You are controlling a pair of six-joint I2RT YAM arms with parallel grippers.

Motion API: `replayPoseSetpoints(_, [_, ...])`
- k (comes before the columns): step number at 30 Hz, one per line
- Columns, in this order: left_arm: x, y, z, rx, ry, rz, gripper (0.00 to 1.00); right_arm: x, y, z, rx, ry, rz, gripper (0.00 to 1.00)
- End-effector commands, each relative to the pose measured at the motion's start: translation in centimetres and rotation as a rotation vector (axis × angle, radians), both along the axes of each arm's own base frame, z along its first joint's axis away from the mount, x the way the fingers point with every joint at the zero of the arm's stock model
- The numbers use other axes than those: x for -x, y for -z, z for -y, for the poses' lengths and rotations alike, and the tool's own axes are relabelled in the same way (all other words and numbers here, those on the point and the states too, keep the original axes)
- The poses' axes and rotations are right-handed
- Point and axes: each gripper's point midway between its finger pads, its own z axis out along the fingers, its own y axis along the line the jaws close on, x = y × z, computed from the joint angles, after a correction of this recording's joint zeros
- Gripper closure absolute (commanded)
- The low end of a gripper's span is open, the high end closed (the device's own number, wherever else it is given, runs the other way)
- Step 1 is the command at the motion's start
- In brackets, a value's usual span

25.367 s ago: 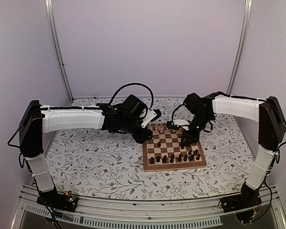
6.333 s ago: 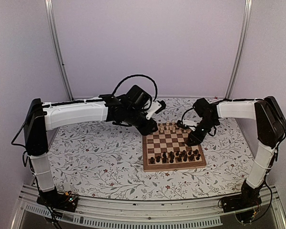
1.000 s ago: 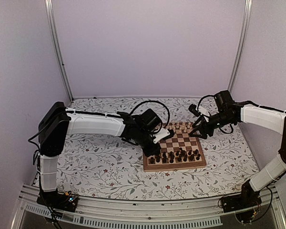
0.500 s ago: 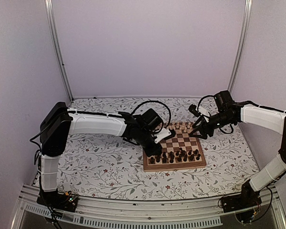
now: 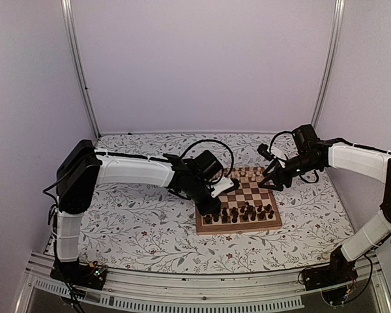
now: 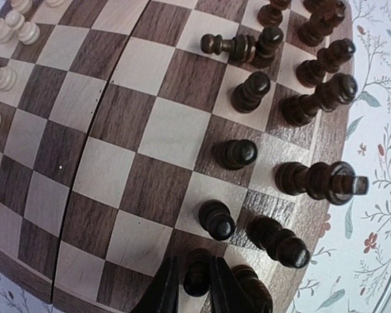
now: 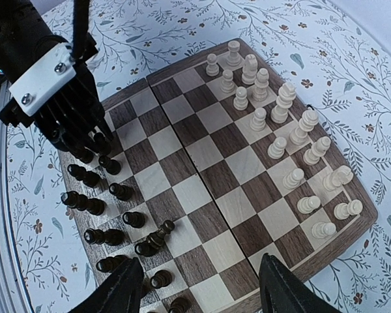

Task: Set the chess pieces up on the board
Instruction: Place the chess piece on the chessboard.

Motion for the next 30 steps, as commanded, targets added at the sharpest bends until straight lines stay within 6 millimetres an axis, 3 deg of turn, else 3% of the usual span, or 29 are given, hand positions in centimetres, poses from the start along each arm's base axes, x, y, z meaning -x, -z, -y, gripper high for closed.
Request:
replayPoseSetpoints(1, [0.3, -0.5, 0.6, 0.004, 0.014, 0.011, 0.78, 0.4, 0.5, -0.1, -0.006, -0.016, -0.024, 0.36])
replayPoseSetpoints(9, [0.2, -1.3, 0.8, 0.022, 0.006, 0.016, 0.74, 0.6, 0.2, -0.3, -0.020, -0.023, -0.032, 0.36])
replayPoseSetpoints(15, [-0.8, -3.3, 0.2, 0.029, -0.014, 0.076, 0.72, 0.5, 0.1, 0.0, 0.002, -0.014, -0.024, 0.36])
replayPoseSetpoints(23, [-1.5, -6.9, 0.1, 0.087, -0.004, 0.120, 0.68, 0.5, 2.4, 0.5, 0.079, -0.009, -0.085, 0.44])
replayPoseSetpoints(30, [-2.7, -9.1, 2.4, 0.173, -0.022, 0.135, 0.67, 2.2, 4.3, -1.2, 0.105, -0.084, -0.165, 0.53])
